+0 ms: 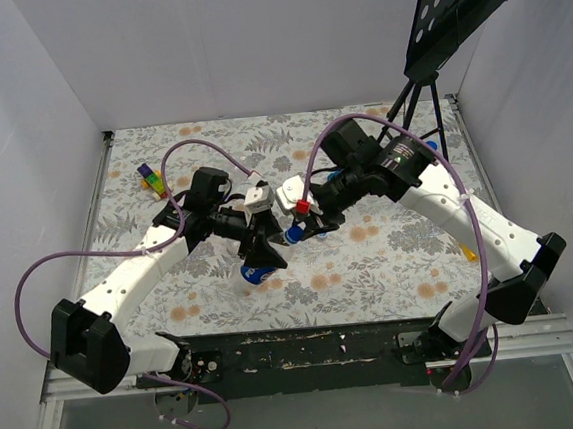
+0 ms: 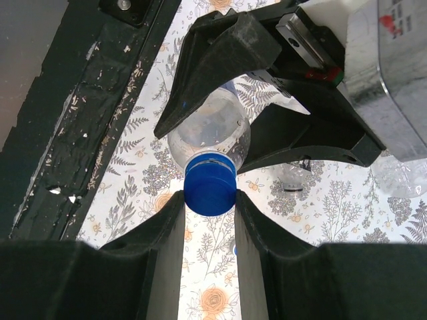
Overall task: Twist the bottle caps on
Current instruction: Screw the bottle cap onto the plastic bottle.
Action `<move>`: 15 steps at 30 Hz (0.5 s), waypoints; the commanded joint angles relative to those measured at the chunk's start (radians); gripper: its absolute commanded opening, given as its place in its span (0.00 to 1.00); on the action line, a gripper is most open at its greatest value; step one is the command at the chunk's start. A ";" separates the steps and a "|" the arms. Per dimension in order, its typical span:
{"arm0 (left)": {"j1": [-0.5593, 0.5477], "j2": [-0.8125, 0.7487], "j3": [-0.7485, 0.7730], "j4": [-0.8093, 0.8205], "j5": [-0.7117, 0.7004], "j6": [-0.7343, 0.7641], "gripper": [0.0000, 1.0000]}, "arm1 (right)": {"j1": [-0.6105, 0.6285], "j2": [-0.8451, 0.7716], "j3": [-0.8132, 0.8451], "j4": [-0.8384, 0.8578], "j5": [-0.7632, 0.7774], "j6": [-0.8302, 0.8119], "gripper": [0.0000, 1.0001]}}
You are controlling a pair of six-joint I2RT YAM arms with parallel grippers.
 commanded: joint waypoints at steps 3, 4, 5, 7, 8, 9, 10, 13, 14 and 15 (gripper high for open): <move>-0.016 -0.065 0.058 0.129 0.012 -0.016 0.16 | 0.025 0.028 -0.037 0.082 -0.025 0.071 0.08; -0.017 -0.076 0.047 0.152 -0.010 -0.030 0.16 | 0.025 0.027 -0.040 0.096 -0.016 0.098 0.07; -0.020 -0.096 0.033 0.184 -0.030 -0.043 0.16 | 0.025 0.025 -0.043 0.106 -0.007 0.121 0.07; -0.022 -0.139 -0.010 0.272 -0.079 -0.083 0.18 | 0.025 0.024 -0.047 0.124 0.007 0.170 0.05; -0.025 -0.165 -0.036 0.324 -0.108 -0.108 0.19 | 0.025 0.021 -0.051 0.142 0.019 0.205 0.04; -0.026 -0.188 -0.065 0.365 -0.129 -0.125 0.19 | 0.025 0.018 -0.057 0.164 0.035 0.241 0.04; -0.026 -0.211 -0.088 0.414 -0.151 -0.146 0.20 | 0.025 0.015 -0.066 0.182 0.049 0.270 0.04; -0.029 -0.265 -0.145 0.505 -0.205 -0.181 0.21 | 0.025 0.001 -0.084 0.222 0.064 0.347 0.02; -0.031 -0.274 -0.157 0.522 -0.223 -0.192 0.21 | 0.025 -0.007 -0.093 0.234 0.061 0.370 0.02; -0.035 -0.283 -0.165 0.534 -0.243 -0.192 0.21 | 0.025 -0.011 -0.098 0.247 0.061 0.390 0.01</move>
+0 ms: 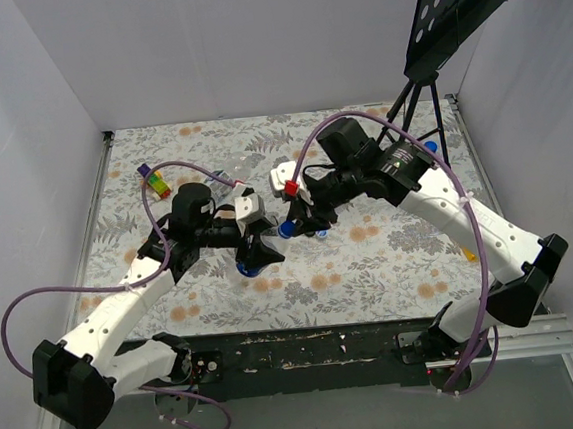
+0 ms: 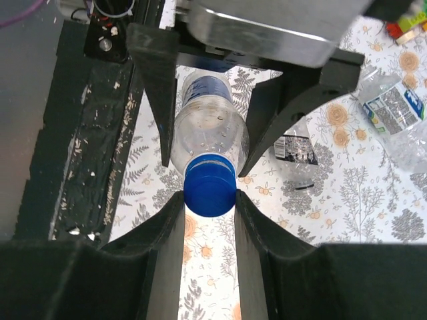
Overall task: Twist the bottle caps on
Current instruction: Screw the bottle cap onto the plastic bottle.
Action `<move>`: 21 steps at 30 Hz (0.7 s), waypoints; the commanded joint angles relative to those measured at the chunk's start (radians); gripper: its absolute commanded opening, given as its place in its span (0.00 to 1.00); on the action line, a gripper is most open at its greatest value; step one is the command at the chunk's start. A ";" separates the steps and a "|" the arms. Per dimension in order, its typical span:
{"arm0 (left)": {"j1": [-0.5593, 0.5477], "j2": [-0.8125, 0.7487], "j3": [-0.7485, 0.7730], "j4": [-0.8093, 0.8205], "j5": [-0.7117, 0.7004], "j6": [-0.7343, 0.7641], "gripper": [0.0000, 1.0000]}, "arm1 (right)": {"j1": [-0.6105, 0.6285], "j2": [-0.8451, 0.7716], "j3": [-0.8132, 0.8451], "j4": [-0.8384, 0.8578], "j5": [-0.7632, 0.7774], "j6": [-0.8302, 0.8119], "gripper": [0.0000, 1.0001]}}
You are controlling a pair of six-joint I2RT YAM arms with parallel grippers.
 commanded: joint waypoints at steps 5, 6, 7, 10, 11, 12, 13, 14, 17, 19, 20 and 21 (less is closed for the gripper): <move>-0.067 -0.113 -0.037 0.342 -0.175 -0.080 0.21 | 0.022 -0.024 -0.073 0.145 0.038 0.257 0.01; -0.080 -0.122 -0.046 0.362 -0.211 -0.083 0.21 | 0.024 -0.029 -0.076 0.153 0.052 0.287 0.01; -0.096 -0.128 -0.058 0.390 -0.269 -0.087 0.21 | 0.022 -0.033 -0.077 0.157 0.072 0.318 0.01; -0.152 -0.153 -0.092 0.453 -0.416 -0.086 0.21 | 0.022 -0.044 -0.085 0.171 0.123 0.398 0.01; -0.172 -0.159 -0.106 0.479 -0.471 -0.086 0.21 | 0.022 -0.047 -0.091 0.180 0.146 0.430 0.01; -0.192 -0.168 -0.124 0.508 -0.522 -0.095 0.21 | 0.022 -0.049 -0.097 0.182 0.175 0.461 0.01; -0.208 -0.176 -0.142 0.545 -0.568 -0.106 0.21 | 0.022 -0.049 -0.100 0.185 0.202 0.487 0.01; -0.218 -0.185 -0.164 0.575 -0.606 -0.112 0.21 | 0.022 -0.050 -0.100 0.182 0.224 0.522 0.01; -0.261 -0.202 -0.205 0.663 -0.718 -0.147 0.19 | 0.022 -0.056 -0.106 0.194 0.249 0.603 0.01; -0.287 -0.203 -0.227 0.723 -0.792 -0.160 0.18 | 0.022 -0.069 -0.128 0.214 0.258 0.669 0.01; -0.303 -0.208 -0.244 0.750 -0.823 -0.163 0.18 | 0.022 -0.076 -0.136 0.225 0.269 0.692 0.01; -0.318 -0.205 -0.251 0.778 -0.856 -0.163 0.18 | 0.022 -0.081 -0.142 0.230 0.287 0.717 0.01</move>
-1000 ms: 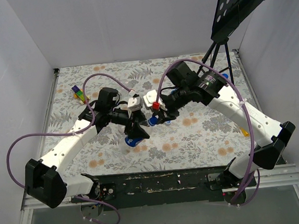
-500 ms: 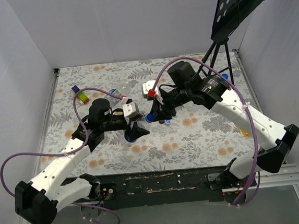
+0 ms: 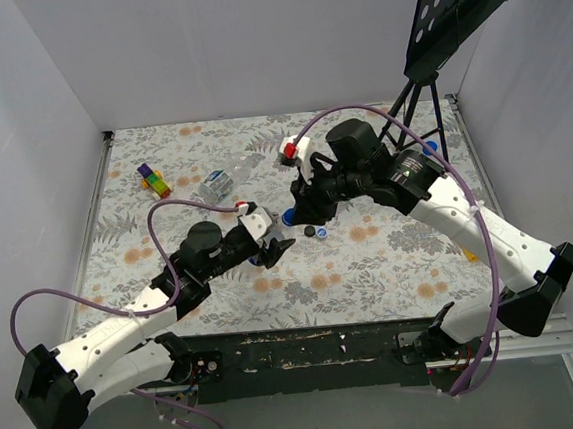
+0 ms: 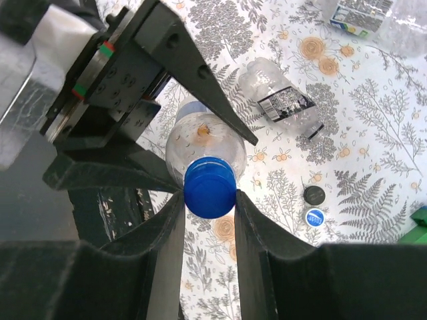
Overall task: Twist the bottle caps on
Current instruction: Screw the bottle cap onto the plastic bottle.
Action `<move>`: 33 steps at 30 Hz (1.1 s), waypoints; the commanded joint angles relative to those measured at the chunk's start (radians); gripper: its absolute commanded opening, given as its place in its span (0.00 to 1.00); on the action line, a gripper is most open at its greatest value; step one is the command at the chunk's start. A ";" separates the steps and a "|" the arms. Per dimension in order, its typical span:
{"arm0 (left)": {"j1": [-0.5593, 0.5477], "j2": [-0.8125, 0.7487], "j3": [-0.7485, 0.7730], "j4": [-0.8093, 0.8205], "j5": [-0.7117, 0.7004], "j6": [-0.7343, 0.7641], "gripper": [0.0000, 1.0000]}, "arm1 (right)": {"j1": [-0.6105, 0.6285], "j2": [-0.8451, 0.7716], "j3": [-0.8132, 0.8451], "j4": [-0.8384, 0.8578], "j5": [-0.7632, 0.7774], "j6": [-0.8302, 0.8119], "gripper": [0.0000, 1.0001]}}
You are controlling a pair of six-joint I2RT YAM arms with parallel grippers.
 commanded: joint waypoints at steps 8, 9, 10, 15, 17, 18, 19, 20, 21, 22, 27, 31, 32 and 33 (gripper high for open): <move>-0.244 0.033 -0.033 0.525 -0.522 0.046 0.16 | 0.027 -0.022 -0.041 0.000 0.182 0.325 0.01; -0.269 0.052 -0.033 0.556 -0.586 0.067 0.16 | 0.030 -0.022 -0.041 -0.008 0.200 0.339 0.01; -0.300 0.076 -0.033 0.596 -0.648 0.092 0.17 | 0.030 -0.022 -0.041 -0.014 0.213 0.353 0.01; -0.409 0.205 -0.026 0.814 -0.896 0.235 0.17 | 0.033 -0.022 -0.031 -0.047 0.249 0.407 0.01; -0.423 0.233 -0.023 0.867 -0.947 0.256 0.17 | 0.033 -0.023 -0.020 -0.063 0.280 0.411 0.01; -0.424 0.240 -0.022 0.874 -0.955 0.249 0.17 | 0.033 -0.028 -0.018 -0.064 0.286 0.413 0.01; -0.424 0.244 -0.019 0.862 -0.954 0.230 0.17 | 0.033 -0.033 -0.020 -0.058 0.289 0.411 0.01; -0.424 0.245 -0.011 0.837 -0.949 0.213 0.16 | 0.033 -0.045 -0.021 -0.051 0.289 0.408 0.01; -0.424 0.242 -0.008 0.813 -0.938 0.195 0.16 | 0.033 -0.054 -0.018 -0.043 0.303 0.404 0.07; -0.424 0.236 -0.004 0.773 -0.932 0.175 0.13 | 0.031 -0.063 -0.011 -0.040 0.315 0.398 0.16; -0.391 0.152 -0.010 0.520 -0.833 0.014 0.06 | 0.031 -0.138 0.029 0.018 0.279 0.336 0.50; -0.291 0.060 -0.022 0.307 -0.598 -0.133 0.04 | 0.013 -0.180 0.043 0.067 0.182 0.281 0.62; -0.253 0.038 -0.025 0.258 -0.529 -0.193 0.04 | 0.008 -0.192 0.038 0.080 0.173 0.269 0.65; -0.199 0.017 -0.029 0.224 -0.427 -0.225 0.04 | 0.004 -0.206 0.023 0.092 0.162 0.254 0.66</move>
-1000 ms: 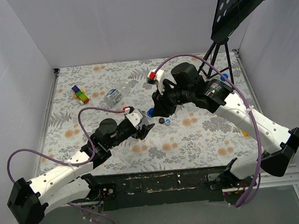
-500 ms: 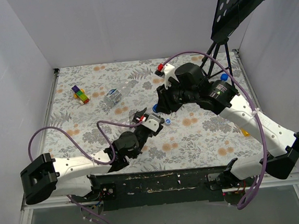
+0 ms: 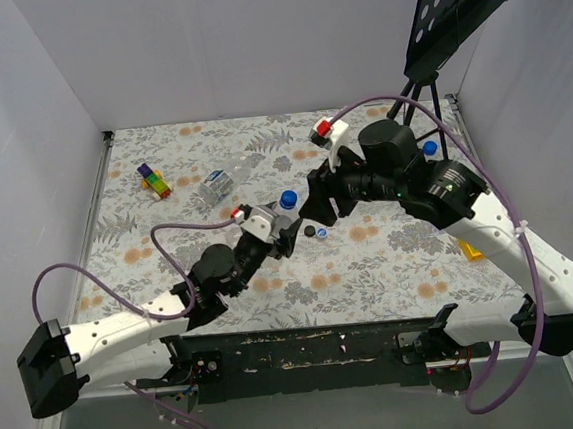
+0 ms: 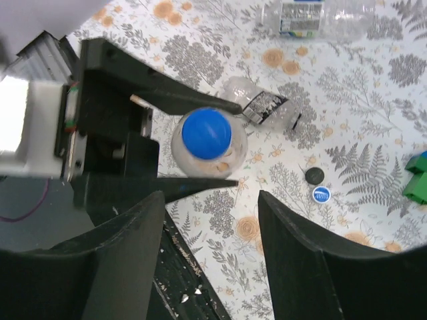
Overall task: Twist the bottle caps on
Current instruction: Screw the bottle cap onto the plastic bottle.
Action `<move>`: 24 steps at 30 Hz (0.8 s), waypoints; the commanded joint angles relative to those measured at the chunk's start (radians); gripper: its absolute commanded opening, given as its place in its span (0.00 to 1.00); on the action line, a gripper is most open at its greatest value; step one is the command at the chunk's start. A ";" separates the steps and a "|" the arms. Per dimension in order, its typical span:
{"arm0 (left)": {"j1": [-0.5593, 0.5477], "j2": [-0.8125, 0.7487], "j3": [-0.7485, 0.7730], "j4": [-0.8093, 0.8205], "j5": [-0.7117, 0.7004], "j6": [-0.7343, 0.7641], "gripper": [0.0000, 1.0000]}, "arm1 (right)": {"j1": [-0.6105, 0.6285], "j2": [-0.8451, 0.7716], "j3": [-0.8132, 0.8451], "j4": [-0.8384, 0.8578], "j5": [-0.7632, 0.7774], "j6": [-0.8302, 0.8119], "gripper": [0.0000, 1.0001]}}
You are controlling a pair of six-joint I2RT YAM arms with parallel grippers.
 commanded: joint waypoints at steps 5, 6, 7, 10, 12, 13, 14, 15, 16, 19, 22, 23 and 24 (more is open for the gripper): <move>0.325 -0.132 0.018 -0.258 0.727 -0.284 0.04 | -0.117 -0.088 -0.023 0.173 -0.319 -0.194 0.66; 0.353 -0.132 0.017 -0.249 0.804 -0.301 0.04 | -0.137 -0.082 -0.026 0.195 -0.391 -0.217 0.66; 0.385 -0.130 0.018 -0.237 0.872 -0.319 0.05 | -0.156 -0.075 -0.031 0.215 -0.446 -0.234 0.66; 0.470 -0.101 0.029 -0.180 1.108 -0.374 0.05 | -0.180 -0.039 -0.020 0.227 -0.593 -0.306 0.66; 0.487 -0.075 0.044 -0.143 1.208 -0.394 0.06 | -0.185 -0.025 -0.016 0.232 -0.659 -0.361 0.65; 0.488 -0.063 0.055 -0.134 1.242 -0.393 0.06 | -0.188 -0.021 -0.017 0.239 -0.678 -0.376 0.64; 0.488 -0.052 0.066 -0.128 1.275 -0.388 0.07 | -0.188 -0.018 -0.019 0.248 -0.692 -0.396 0.64; 0.488 -0.038 0.076 -0.122 1.300 -0.385 0.07 | -0.188 -0.013 -0.022 0.250 -0.709 -0.415 0.64; 0.488 -0.026 0.087 -0.113 1.324 -0.382 0.08 | -0.188 -0.010 -0.023 0.250 -0.723 -0.438 0.64; 0.490 0.000 0.115 -0.096 1.371 -0.371 0.08 | -0.188 -0.004 -0.033 0.242 -0.761 -0.494 0.64; 0.488 0.016 0.133 -0.088 1.389 -0.361 0.09 | -0.188 -0.001 -0.048 0.239 -0.798 -0.531 0.63; 0.488 0.019 0.141 -0.085 1.394 -0.358 0.09 | -0.188 -0.001 -0.059 0.241 -0.798 -0.537 0.63; 0.488 0.025 0.145 -0.082 1.398 -0.356 0.09 | -0.188 -0.001 -0.065 0.242 -0.796 -0.544 0.63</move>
